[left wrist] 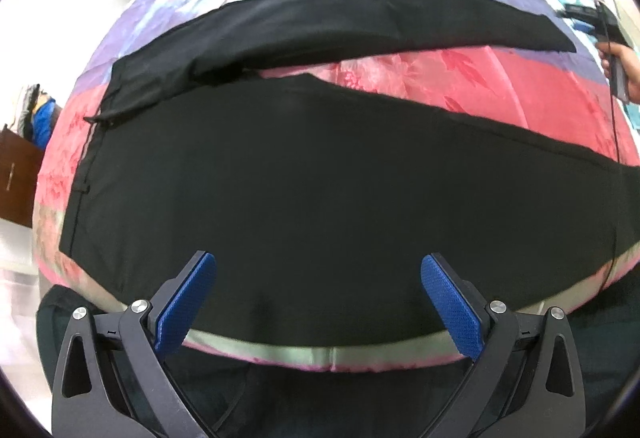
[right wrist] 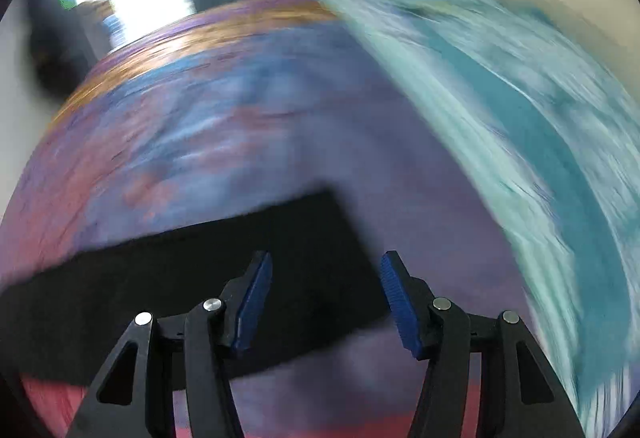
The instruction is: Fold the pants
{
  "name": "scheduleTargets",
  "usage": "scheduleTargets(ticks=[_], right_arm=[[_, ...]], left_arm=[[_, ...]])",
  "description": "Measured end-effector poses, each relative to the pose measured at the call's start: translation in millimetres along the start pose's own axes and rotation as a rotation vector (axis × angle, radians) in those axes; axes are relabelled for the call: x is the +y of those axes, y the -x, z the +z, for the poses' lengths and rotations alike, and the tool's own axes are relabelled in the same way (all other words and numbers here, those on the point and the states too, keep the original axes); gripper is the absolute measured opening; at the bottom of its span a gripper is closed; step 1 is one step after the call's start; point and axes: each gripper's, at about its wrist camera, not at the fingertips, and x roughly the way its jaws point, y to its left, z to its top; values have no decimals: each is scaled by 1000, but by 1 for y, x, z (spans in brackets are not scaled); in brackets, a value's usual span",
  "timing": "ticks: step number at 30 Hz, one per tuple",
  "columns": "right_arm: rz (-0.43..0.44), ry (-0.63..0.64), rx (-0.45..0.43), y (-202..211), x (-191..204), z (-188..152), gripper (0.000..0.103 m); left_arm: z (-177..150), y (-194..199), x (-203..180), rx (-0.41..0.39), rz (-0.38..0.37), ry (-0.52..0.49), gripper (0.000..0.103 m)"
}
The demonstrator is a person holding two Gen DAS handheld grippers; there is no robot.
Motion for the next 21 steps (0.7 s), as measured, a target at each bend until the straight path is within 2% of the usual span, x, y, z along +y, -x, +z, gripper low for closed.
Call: scheduleTargets(ticks=[1,2,3,4,5,6,8,10,11,12,14,15,17,18,19,21], right_arm=[[70,78,10,-7,21,-1,55],[73,143,27,-15,34,-5,55],[-15,227,85,-32,45,-12,55],[-150,273,182,-55,44,-22,62],[-186,232,215,-66,32,-28,79],[-191,108,160,-59,13,-25,83],[-181,26,156,-56,1,-25,77],[-264,86,139,-49,18,-23,76],[-269,105,118,-42,30,-21,75],[-186,106,76,-29,50,-20,75],[-22,97,56,-15,82,-16,75],[91,116,62,-8,114,-19,76],[225,181,97,-4,158,-30,77],[274,225,133,-8,186,-38,77],[306,260,170,-14,210,-48,77],[306,317,231,-31,240,-65,77]], left_arm=[[5,-2,-1,-1,9,-7,102],[9,-4,-2,-5,16,-14,102],[14,-5,-1,-11,24,-21,102],[23,-7,1,-24,38,-28,102],[31,-7,4,-37,50,-31,102],[43,-9,10,-59,62,-31,102],[73,-14,22,-120,89,-19,102],[109,-26,36,-185,119,4,102],[133,-39,45,-218,146,28,102],[156,-54,53,-244,179,50,102],[188,-87,59,-235,241,30,102],[201,-110,61,-199,295,-3,102],[213,-153,72,-120,434,-29,103],[213,-162,83,-109,440,-1,103],[213,-162,95,-122,403,41,103],[213,-162,122,-76,401,144,103]])
